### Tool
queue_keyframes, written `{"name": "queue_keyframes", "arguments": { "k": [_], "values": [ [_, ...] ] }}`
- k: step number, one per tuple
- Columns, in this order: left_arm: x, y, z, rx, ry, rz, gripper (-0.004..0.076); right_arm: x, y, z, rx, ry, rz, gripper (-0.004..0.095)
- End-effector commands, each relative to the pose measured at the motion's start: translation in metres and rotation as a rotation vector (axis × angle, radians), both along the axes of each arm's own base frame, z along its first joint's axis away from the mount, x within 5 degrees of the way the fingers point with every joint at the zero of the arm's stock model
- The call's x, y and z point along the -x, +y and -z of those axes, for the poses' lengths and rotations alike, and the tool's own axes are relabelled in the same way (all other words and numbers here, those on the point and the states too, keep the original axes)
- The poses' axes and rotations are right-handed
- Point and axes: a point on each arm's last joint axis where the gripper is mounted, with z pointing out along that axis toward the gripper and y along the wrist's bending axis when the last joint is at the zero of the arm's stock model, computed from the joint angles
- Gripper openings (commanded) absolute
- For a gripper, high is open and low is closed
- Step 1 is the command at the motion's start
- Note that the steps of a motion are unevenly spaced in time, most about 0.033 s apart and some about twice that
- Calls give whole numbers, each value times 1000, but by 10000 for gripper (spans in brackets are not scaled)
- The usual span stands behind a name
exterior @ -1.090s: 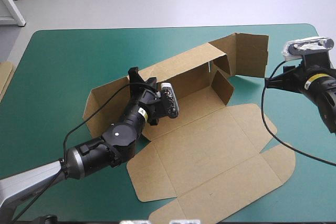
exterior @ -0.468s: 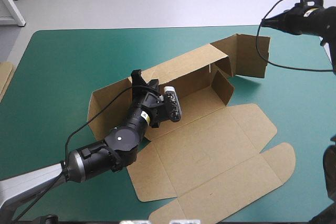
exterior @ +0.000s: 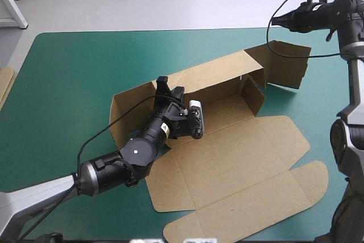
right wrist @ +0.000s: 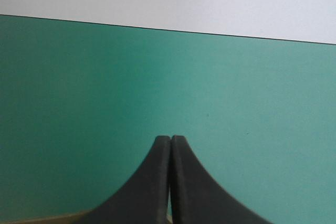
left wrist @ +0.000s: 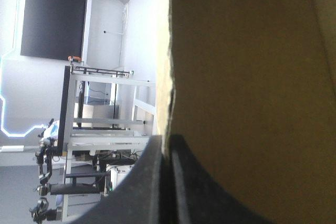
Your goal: Fold the box
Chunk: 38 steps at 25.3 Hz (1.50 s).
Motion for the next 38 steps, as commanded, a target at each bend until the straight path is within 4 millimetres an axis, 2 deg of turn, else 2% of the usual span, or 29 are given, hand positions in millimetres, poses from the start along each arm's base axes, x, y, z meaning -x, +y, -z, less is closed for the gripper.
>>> {"name": "queue_keyframes", "arguments": {
  "k": [1,4,7,12,15,20,25,33,38],
  "values": [
    [3,-5,-15,3,-73,61,-10,9,-1,-28,1,-110,-4,-19],
    [-1,-11,-9,-50,-109,82,-10,3,-8,-10,0,-27,-20,-20],
    [-2,-13,-7,-53,-111,87,-10,4,-11,-2,7,26,-38,-20],
    [-2,-13,-8,-19,-114,79,-10,14,-8,2,-57,119,-165,-20],
    [-2,-13,-9,-18,-116,74,-10,19,-11,-3,-83,122,-164,-20],
    [-3,-12,-9,-14,-118,63,-10,32,-10,-13,-71,112,-169,-20],
    [-3,-12,-9,4,-109,58,-10,48,-10,3,-104,172,-211,-20],
    [-3,-12,-9,23,-101,53,-10,73,-15,19,-162,172,-266,-20],
    [-3,-12,-9,23,-101,53,-10,90,-18,37,-193,149,-280,-19]
  ]
}}
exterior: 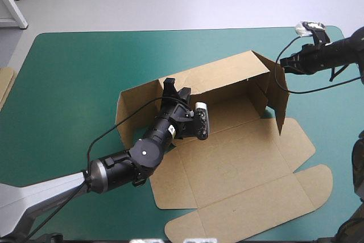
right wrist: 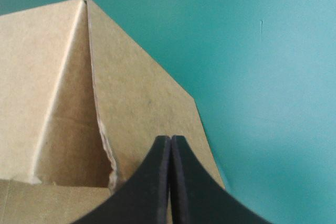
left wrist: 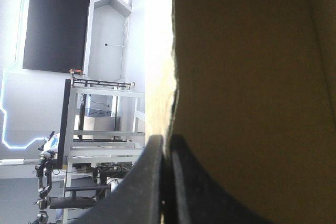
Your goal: Fold the box
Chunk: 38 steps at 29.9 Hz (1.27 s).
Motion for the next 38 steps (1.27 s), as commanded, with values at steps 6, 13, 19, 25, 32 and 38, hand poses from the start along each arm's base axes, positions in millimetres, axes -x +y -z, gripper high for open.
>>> {"name": "queue_keyframes", "arguments": {
  "k": [6,13,19,25,32,38],
  "values": [
    [2,0,-22,20,-98,22,-10,34,7,13,-87,-150,-40,-19],
    [2,1,-22,20,-104,11,-10,42,10,41,-67,-161,-109,-18],
    [2,0,-22,20,-100,19,-10,47,15,43,-18,-180,-233,162],
    [2,0,-22,20,-97,25,-10,48,22,45,5,-174,-284,517],
    [2,0,-22,20,-97,25,-10,45,23,42,4,-227,-283,516],
    [2,0,-22,20,-97,25,-10,42,39,42,29,-270,-332,518]
  ]
}}
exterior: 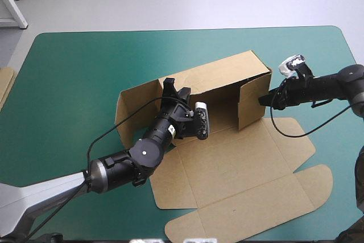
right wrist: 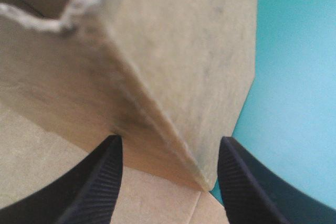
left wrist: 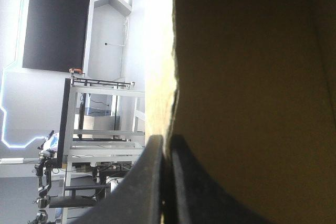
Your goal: Fold the box
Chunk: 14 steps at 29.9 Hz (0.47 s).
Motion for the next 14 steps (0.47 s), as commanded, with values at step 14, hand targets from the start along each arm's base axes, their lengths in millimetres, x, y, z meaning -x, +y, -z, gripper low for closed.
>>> {"name": "queue_keyframes", "arguments": {
  "k": [14],
  "values": [
    [2,0,-22,17,-97,28,-10,-1,20,-27,-41,-119,10,508]
  ]
}}
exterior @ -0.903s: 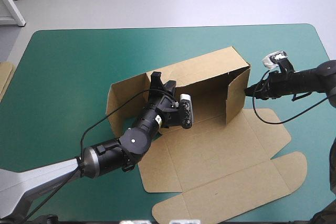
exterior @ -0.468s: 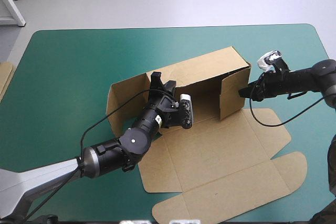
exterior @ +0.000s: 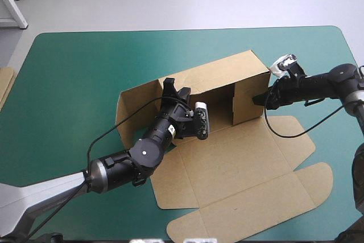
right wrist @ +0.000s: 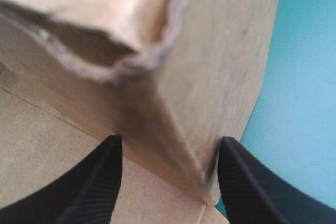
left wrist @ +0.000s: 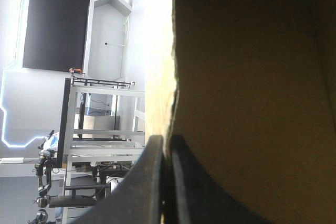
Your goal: Fold the box
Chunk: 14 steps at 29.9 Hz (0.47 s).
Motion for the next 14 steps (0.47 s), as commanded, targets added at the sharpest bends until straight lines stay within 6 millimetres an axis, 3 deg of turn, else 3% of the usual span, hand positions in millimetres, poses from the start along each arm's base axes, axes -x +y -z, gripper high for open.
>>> {"name": "queue_keyframes", "arguments": {
  "k": [1,14],
  "values": [
    [2,0,-22,17,-97,28,-10,2,6,-28,-70,-92,19,508],
    [4,-2,-21,18,-83,56,-10,-2,8,-35,-137,-153,49,508]
  ]
}}
